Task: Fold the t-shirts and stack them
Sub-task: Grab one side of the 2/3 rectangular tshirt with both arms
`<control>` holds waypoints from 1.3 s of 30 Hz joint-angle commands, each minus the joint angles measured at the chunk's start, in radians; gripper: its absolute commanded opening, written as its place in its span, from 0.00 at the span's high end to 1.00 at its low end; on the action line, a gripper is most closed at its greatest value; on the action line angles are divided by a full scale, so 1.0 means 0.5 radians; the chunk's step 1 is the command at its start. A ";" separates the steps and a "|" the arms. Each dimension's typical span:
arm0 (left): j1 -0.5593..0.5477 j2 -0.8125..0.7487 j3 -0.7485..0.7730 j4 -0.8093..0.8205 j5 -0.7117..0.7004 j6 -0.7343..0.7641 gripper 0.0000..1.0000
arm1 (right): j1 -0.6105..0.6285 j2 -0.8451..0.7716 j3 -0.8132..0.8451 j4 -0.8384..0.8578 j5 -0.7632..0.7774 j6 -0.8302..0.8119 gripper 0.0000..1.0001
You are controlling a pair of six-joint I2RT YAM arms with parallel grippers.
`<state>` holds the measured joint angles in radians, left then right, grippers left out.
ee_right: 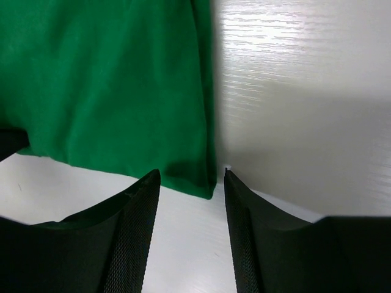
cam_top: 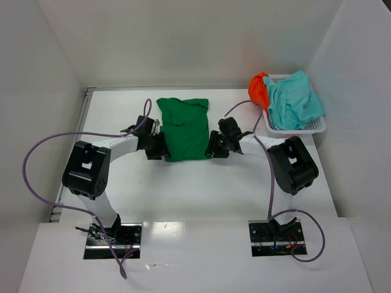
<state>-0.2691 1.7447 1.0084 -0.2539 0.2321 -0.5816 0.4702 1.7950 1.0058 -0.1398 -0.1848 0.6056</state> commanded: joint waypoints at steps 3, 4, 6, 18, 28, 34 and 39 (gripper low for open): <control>0.008 0.060 0.069 0.066 0.042 0.016 0.50 | 0.029 0.097 0.065 0.065 -0.008 0.001 0.53; 0.008 0.078 0.069 0.084 0.042 0.016 0.57 | 0.029 0.098 0.065 0.065 -0.008 0.001 0.55; 0.008 0.100 0.091 0.084 0.063 0.016 0.65 | 0.029 0.116 0.065 0.083 -0.008 0.001 0.65; 0.008 0.061 0.060 -0.026 0.008 0.056 1.00 | 0.029 0.043 -0.048 0.065 -0.008 0.074 1.00; -0.032 -0.215 -0.161 -0.142 0.067 -0.042 1.00 | 0.075 -0.280 -0.235 0.013 0.057 0.111 1.00; -0.198 -0.467 -0.256 -0.293 0.048 -0.220 1.00 | 0.222 -0.491 -0.345 -0.070 0.121 0.203 1.00; -0.287 -0.721 -0.381 -0.409 0.030 -0.365 1.00 | 0.333 -0.752 -0.508 -0.168 0.167 0.320 1.00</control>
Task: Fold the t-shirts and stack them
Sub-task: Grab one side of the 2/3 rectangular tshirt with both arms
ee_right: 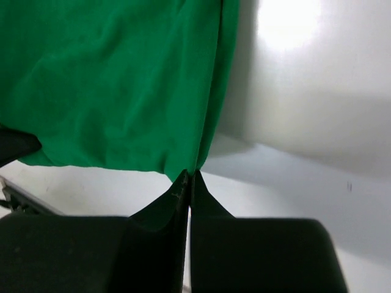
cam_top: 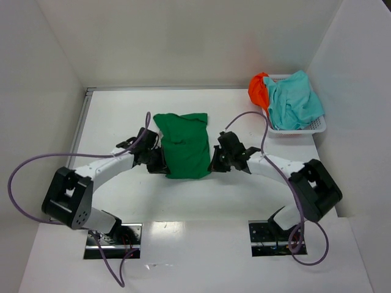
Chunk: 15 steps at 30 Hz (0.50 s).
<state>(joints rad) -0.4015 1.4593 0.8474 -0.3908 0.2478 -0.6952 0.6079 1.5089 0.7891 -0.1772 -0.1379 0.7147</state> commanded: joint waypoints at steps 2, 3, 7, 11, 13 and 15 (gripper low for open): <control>-0.065 -0.219 -0.060 -0.212 -0.020 -0.186 1.00 | 0.076 -0.348 -0.099 -0.176 0.101 0.141 1.00; -0.065 -0.286 -0.078 -0.246 -0.020 -0.186 1.00 | 0.076 -0.406 -0.099 -0.207 0.101 0.169 1.00; -0.084 -0.464 -0.017 -0.411 -0.060 -0.257 1.00 | 0.076 -0.652 -0.099 -0.369 0.147 0.212 1.00; -0.084 -0.544 0.106 -0.461 -0.060 -0.327 1.00 | 0.094 -0.726 0.002 -0.465 0.223 0.230 1.00; -0.084 -0.526 0.210 -0.461 -0.060 -0.328 1.00 | 0.094 -0.693 0.081 -0.447 0.242 0.212 1.00; -0.014 -0.465 0.281 -0.461 -0.078 -0.257 1.00 | 0.042 -0.598 0.182 -0.416 0.264 0.157 1.00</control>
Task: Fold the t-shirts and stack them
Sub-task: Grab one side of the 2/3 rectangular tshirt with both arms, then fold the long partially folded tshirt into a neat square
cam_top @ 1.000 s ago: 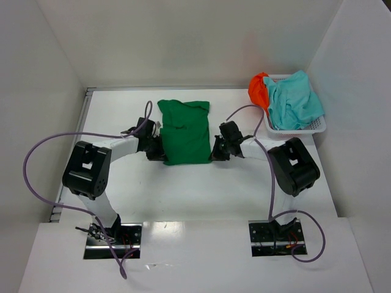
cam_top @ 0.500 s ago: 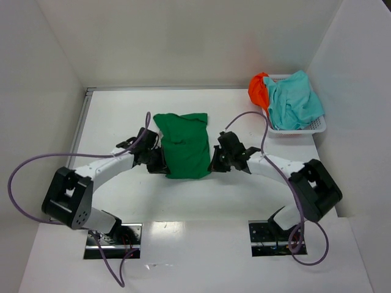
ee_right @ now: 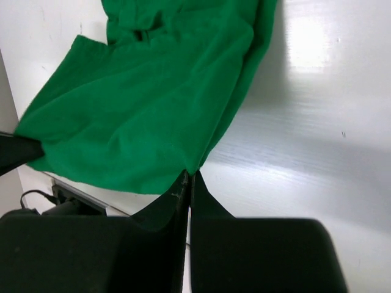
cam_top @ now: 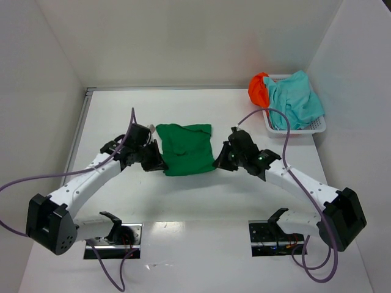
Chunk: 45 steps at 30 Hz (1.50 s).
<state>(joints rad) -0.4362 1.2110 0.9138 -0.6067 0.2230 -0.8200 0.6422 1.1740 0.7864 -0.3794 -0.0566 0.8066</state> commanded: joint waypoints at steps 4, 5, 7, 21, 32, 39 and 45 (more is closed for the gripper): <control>0.194 0.207 0.332 -0.029 -0.047 0.154 1.00 | -0.177 0.283 0.381 0.065 0.101 -0.152 1.00; 0.222 0.250 0.417 -0.029 -0.047 0.188 1.00 | -0.207 0.324 0.424 0.093 0.101 -0.174 1.00; 0.307 0.376 0.497 -0.029 -0.026 0.280 1.00 | -0.281 0.434 0.547 0.111 0.101 -0.229 1.00; 0.627 1.093 0.961 0.140 0.204 0.560 1.00 | -0.459 1.185 1.182 0.271 0.030 -0.408 1.00; 0.722 1.584 1.344 0.229 0.254 0.618 0.96 | -0.539 1.652 1.513 0.249 0.034 -0.444 1.00; 0.741 1.824 1.501 0.287 0.254 0.637 0.83 | -0.582 1.689 1.532 0.249 0.070 -0.463 0.92; 0.780 1.824 1.541 0.400 0.272 0.655 0.31 | -0.582 1.607 1.443 0.375 0.052 -0.463 0.42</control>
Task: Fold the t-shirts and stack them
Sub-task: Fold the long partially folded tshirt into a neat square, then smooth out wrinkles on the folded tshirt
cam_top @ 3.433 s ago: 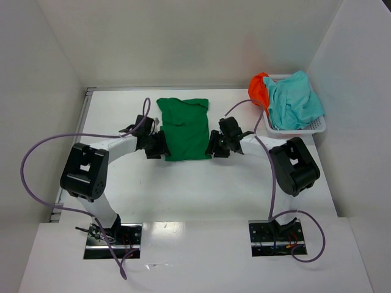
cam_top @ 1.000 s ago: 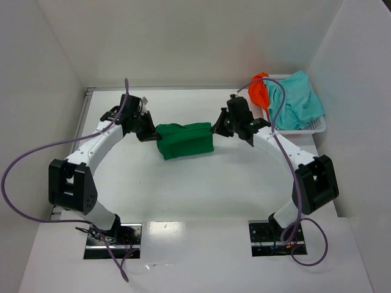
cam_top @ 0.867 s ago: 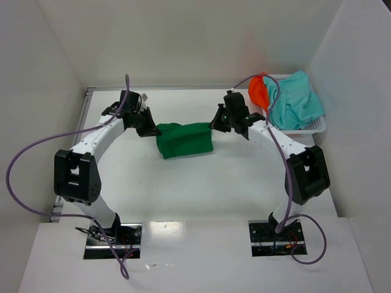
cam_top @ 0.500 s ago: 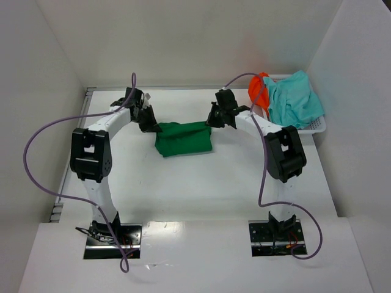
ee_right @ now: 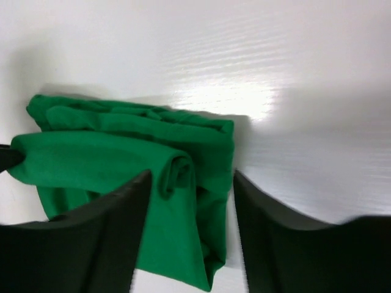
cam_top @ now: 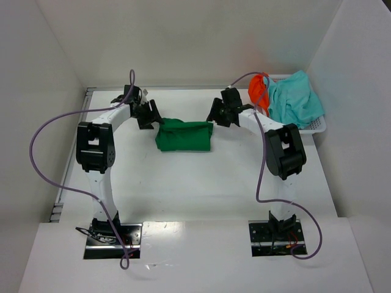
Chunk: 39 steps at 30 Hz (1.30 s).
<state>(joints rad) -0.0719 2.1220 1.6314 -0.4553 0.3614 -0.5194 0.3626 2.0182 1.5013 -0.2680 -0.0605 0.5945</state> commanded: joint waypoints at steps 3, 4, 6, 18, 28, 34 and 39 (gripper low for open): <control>0.073 -0.071 0.155 0.098 -0.005 0.072 0.25 | -0.041 -0.189 -0.030 0.174 0.096 -0.039 0.34; 0.091 -0.093 0.155 0.098 -0.005 0.072 0.23 | -0.041 -0.256 -0.054 0.192 0.096 -0.057 0.32; 0.092 -0.175 0.119 0.098 0.013 0.091 0.21 | -0.041 -0.324 -0.118 0.229 0.096 -0.057 0.34; -0.098 -0.467 -0.287 0.294 0.329 0.069 1.00 | 0.032 -0.380 -0.309 0.340 -0.287 0.075 1.00; -0.142 -0.207 -0.207 0.374 0.332 0.048 1.00 | 0.054 -0.119 -0.189 0.340 -0.348 0.051 1.00; -0.142 0.069 0.050 0.331 0.311 0.048 0.98 | 0.054 0.105 0.010 0.303 -0.330 0.029 1.00; -0.102 0.229 0.253 0.312 0.290 0.048 0.92 | 0.014 0.228 0.169 0.284 -0.312 0.011 1.00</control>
<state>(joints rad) -0.1379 2.2169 1.6878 -0.3088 0.5098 -0.5018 0.3840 2.1166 1.5074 -0.1432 -0.2237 0.6182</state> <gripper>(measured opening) 0.069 0.004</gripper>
